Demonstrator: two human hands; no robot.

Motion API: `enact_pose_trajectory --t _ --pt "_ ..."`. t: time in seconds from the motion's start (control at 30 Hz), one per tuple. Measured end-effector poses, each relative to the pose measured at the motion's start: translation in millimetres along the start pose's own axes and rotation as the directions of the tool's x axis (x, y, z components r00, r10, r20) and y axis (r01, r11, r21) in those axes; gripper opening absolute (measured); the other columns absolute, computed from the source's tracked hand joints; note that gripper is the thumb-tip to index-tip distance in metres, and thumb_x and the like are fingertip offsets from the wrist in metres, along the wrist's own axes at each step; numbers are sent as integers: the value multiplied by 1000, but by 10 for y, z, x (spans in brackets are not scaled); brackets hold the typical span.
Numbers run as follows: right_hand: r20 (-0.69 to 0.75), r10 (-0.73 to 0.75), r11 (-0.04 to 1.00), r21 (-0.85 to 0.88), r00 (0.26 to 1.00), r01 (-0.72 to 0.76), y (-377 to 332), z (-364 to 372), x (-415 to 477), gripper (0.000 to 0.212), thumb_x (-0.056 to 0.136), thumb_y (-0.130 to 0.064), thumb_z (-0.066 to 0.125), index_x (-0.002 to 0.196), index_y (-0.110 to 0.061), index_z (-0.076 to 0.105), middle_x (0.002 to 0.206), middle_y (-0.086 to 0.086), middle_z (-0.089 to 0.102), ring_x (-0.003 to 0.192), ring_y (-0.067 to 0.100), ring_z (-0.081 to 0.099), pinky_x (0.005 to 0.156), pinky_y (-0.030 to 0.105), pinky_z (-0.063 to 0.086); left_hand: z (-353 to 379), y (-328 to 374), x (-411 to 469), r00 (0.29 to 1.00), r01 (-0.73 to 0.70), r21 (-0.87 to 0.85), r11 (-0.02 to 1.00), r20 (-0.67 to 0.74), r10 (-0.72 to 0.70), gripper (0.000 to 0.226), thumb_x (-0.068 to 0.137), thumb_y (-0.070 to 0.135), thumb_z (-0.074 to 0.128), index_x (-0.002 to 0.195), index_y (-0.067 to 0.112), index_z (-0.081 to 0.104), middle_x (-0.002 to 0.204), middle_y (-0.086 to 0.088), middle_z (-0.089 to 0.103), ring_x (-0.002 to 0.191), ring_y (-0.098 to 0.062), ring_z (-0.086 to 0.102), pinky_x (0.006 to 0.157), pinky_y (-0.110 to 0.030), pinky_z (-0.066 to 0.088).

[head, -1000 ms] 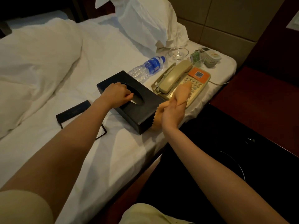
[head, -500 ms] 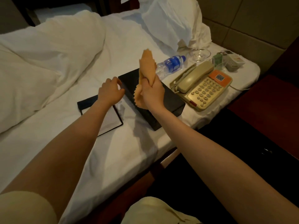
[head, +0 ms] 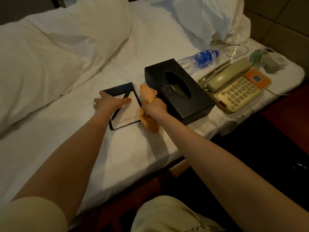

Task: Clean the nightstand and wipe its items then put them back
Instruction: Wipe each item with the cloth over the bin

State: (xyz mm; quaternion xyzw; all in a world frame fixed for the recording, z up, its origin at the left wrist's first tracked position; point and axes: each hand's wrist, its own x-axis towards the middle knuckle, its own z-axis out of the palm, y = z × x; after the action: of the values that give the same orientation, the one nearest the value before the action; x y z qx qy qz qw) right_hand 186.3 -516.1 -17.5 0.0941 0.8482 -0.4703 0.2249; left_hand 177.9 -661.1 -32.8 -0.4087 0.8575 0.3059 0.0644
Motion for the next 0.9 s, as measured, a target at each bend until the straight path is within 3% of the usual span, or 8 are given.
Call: enact_pose_trajectory --t 0.07,0.17,0.27,0.33,0.43,0.53,0.63,0.9 --pt "47 94 993 68 994 -97 -55 -23 -20 43 91 -23 58 128 -6 45 99 8 57 76 16 53 75 28 44 24 -42 21 1000 -2 -27 1000 14 2 117 66 53 76 147 12 3 147 -20 23 136 -37 25 109 -46 28" --pt "111 140 970 185 984 -159 -73 -71 -47 49 86 -20 64 127 -5 42 87 6 52 94 21 54 89 34 45 45 -90 65 998 -55 -171 984 -20 53 100 67 47 78 139 8 20 140 -19 37 130 -34 37 103 -43 37" --pt "158 137 959 225 978 -171 -88 -80 -97 66 85 -20 66 139 -7 30 119 11 52 107 25 51 92 36 42 50 -126 56 983 -176 -191 966 -86 162 77 69 45 77 125 10 37 128 -14 49 118 -30 49 90 -36 41" --pt "161 141 954 243 977 -178 -86 -82 -112 68 85 -19 65 141 -8 28 125 12 49 110 26 50 90 36 42 26 -126 29 975 -204 -165 965 -119 186 71 69 47 76 119 10 43 124 -12 52 112 -29 52 81 -31 38" --pt "155 118 922 351 981 -166 -65 -95 -99 63 86 -17 63 139 -6 31 118 13 51 103 25 50 84 34 40 -54 -83 -3 970 -214 -208 954 -161 183 70 69 47 75 119 9 45 122 -9 55 111 -26 53 79 -30 37" --pt "136 67 895 429 989 -120 -127 -119 -87 66 85 -17 63 141 -7 29 112 11 54 114 29 51 91 38 43 -161 34 -43 966 -224 -268 937 -189 177 69 70 47 75 119 9 45 122 -7 54 112 -24 52 81 -29 37" --pt "73 11 891 452 997 -43 -267 -213 -62 71 84 -16 64 143 -6 26 125 16 52 115 30 51 96 41 45 -252 233 -103 962 -253 -314 915 -184 203 65 71 49 73 115 11 44 122 -7 54 110 -23 52 81 -29 38" --pt "-60 4 792 610 998 34 -209 -935 -46 59 81 -11 67 132 -3 39 94 9 57 96 26 57 88 39 48 -145 940 -445 927 -375 -356 856 -128 353 68 73 51 70 120 11 43 122 -3 53 108 -21 53 79 -27 38"
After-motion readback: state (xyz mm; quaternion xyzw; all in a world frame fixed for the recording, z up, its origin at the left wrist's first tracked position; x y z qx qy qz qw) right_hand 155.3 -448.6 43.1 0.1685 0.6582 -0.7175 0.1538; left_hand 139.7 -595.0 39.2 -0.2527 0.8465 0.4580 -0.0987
